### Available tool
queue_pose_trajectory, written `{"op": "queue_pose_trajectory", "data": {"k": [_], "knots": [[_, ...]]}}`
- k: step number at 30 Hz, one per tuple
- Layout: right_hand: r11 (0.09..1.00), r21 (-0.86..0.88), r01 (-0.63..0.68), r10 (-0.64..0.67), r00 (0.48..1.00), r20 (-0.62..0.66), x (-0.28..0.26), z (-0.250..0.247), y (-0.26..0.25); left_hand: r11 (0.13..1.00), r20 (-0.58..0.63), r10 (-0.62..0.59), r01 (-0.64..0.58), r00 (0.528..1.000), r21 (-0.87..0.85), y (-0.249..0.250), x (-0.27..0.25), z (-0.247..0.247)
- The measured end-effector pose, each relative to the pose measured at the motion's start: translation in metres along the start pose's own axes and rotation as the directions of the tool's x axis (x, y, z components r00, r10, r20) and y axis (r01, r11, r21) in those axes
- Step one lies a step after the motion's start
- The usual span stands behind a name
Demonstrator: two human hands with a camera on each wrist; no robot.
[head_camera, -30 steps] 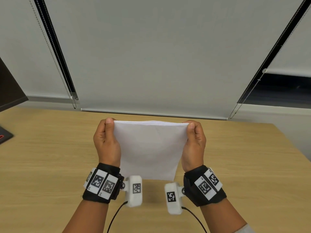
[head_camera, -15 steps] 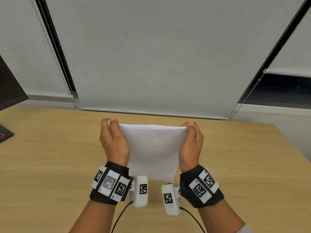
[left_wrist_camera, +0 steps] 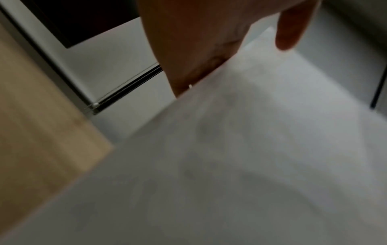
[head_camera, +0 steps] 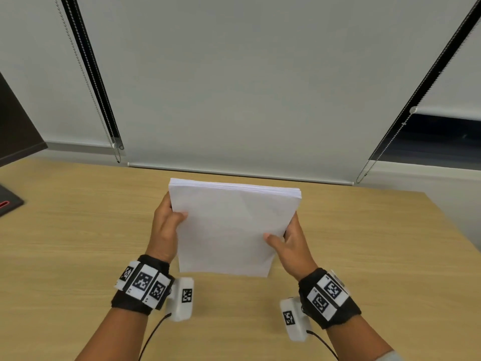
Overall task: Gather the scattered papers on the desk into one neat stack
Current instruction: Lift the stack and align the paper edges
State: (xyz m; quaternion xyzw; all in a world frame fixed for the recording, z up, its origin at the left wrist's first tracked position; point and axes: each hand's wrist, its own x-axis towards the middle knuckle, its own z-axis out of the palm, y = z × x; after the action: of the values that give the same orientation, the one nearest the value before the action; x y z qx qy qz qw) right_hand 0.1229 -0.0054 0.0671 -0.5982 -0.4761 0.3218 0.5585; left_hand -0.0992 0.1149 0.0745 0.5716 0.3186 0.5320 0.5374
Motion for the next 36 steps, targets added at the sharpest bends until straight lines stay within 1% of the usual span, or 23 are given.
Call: {"op": "queue_pose_trajectory", "data": {"k": [1,2,5,7,8,10,12,15,17,19,22,25,27,32,34,36], "knots": [[0.999,-0.045,-0.009,0.009,1.0,-0.001,0.0,0.002,0.007,0.998,0.043,-0.032,0.029,0.999,0.047,-0.008,-0.003,-0.005],[0.998,-0.068,-0.016,0.015,1.0,-0.005,0.0,0.003,0.012,0.992,0.052,-0.084,0.079,0.995,0.097,-0.016,-0.005,-0.008],[0.994,-0.108,-0.029,0.029,1.0,-0.003,0.001,0.005,0.024,0.972,0.078,-0.198,0.185,0.977,0.144,-0.035,-0.007,-0.012],[0.989,-0.146,0.005,-0.005,1.0,0.001,0.0,0.008,0.024,0.965,0.059,-0.229,0.219,0.972,0.141,-0.039,-0.007,-0.01],[0.988,-0.151,0.03,-0.033,0.999,-0.018,0.001,0.01,0.024,0.966,0.049,-0.226,0.217,0.973,0.141,-0.039,-0.008,-0.008],[0.988,-0.135,0.078,-0.089,0.993,-0.077,0.004,0.015,0.019,0.973,0.023,-0.187,0.182,0.982,0.143,-0.036,-0.01,0.0],[0.985,-0.119,0.125,-0.141,0.981,-0.137,0.007,0.02,0.01,0.985,-0.024,-0.108,0.11,0.994,0.132,-0.026,-0.01,0.008],[0.975,-0.087,0.204,-0.217,0.957,-0.19,0.01,0.022,-0.004,0.996,-0.068,0.021,-0.015,0.997,0.083,-0.009,-0.01,0.015],[0.969,-0.084,0.233,-0.246,0.947,-0.209,0.011,0.022,-0.005,0.995,-0.073,0.065,-0.058,0.995,0.086,-0.006,-0.011,0.015],[0.974,-0.105,0.202,-0.22,0.956,-0.195,0.008,0.023,0.006,0.989,-0.071,0.049,-0.039,0.996,0.14,-0.015,-0.016,0.014],[0.986,-0.143,0.086,-0.111,0.978,-0.175,0.0,0.029,0.035,0.979,-0.079,-0.069,0.082,0.995,0.184,-0.041,-0.027,0.014],[0.989,-0.145,0.025,-0.048,0.986,-0.161,0.0,0.031,0.047,0.972,-0.103,-0.151,0.167,0.983,0.164,-0.054,-0.027,0.014],[0.992,-0.129,-0.007,-0.013,0.988,-0.155,0.002,0.032,0.046,0.968,-0.099,-0.178,0.193,0.979,0.163,-0.056,-0.023,0.013],[0.992,-0.105,-0.064,0.049,0.989,-0.138,0.012,0.043,0.037,0.959,-0.049,-0.181,0.188,0.982,0.214,-0.047,-0.011,-0.003],[0.994,-0.074,-0.08,0.072,0.993,-0.094,0.021,0.058,0.018,0.947,-0.028,-0.193,0.194,0.981,0.258,-0.033,0.001,-0.027],[0.993,-0.047,-0.106,0.105,0.994,-0.025,0.033,0.081,-0.001,0.924,-0.03,-0.228,0.226,0.973,0.308,-0.013,0.019,-0.063]]}}
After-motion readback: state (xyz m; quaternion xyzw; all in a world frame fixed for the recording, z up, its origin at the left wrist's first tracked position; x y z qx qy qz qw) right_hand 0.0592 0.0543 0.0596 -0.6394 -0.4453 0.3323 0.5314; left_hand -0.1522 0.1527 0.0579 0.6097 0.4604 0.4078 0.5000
